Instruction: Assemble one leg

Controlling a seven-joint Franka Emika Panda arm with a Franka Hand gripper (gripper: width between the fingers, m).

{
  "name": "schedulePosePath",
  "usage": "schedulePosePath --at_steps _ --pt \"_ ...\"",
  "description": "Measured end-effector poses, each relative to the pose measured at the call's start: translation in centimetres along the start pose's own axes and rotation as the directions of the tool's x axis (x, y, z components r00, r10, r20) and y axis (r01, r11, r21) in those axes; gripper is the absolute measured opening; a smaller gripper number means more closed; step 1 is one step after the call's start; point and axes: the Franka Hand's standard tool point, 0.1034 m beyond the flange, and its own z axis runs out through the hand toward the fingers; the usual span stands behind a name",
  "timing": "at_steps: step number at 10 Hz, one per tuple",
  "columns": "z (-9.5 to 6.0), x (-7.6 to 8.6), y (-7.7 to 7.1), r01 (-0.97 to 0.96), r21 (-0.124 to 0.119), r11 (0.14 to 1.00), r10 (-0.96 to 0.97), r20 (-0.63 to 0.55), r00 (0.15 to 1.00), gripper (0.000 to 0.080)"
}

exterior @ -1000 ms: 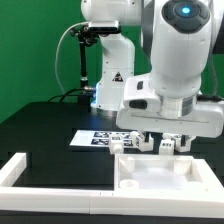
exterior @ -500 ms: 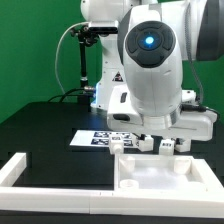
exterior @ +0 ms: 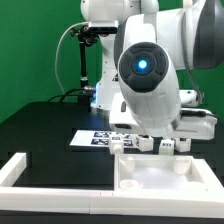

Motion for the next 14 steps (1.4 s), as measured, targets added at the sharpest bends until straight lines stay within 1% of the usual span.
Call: schedulePosePath --at_steps 1,4,5,7,8,9,10,11,12,13,14 --pt "-0.6 0.1 -0.7 0.003 -0.005 1.0 -0.003 -0.019 1.0 0.0649" --pt "-0.5 0.4 -0.6 0.001 -0.003 1.0 -0.001 -0.027 1.0 0.0649" --pt "0.5 0.7 -0.4 -0.014 -0.001 1.0 0.014 -0.022 1.0 0.0649" --pt "3.2 1.4 -0.8 -0.036 -0.014 0.999 0.036 0.014 0.999 0.0649" --pt "4.2 1.8 -0.4 -0.042 -0.018 0.999 0.043 0.032 0.999 0.0649" --pt "4.7 1.9 -0.3 -0.045 -0.021 0.999 0.046 0.043 0.998 0.0649" --pt "5.0 1.7 -0.6 -0.037 -0.027 0.999 0.039 0.05 0.998 0.0649" --pt "5.3 1.5 -0.8 -0.03 -0.046 0.998 0.033 0.055 0.998 0.0649" --pt "5.3 1.5 -0.8 -0.03 -0.045 0.999 0.032 0.053 0.998 0.0649" --pt "5.3 1.6 -0.7 -0.031 -0.044 0.999 0.033 0.053 0.998 0.0547" --pt "5.3 1.6 -0.7 -0.031 -0.044 0.999 0.033 0.053 0.998 0.0547"
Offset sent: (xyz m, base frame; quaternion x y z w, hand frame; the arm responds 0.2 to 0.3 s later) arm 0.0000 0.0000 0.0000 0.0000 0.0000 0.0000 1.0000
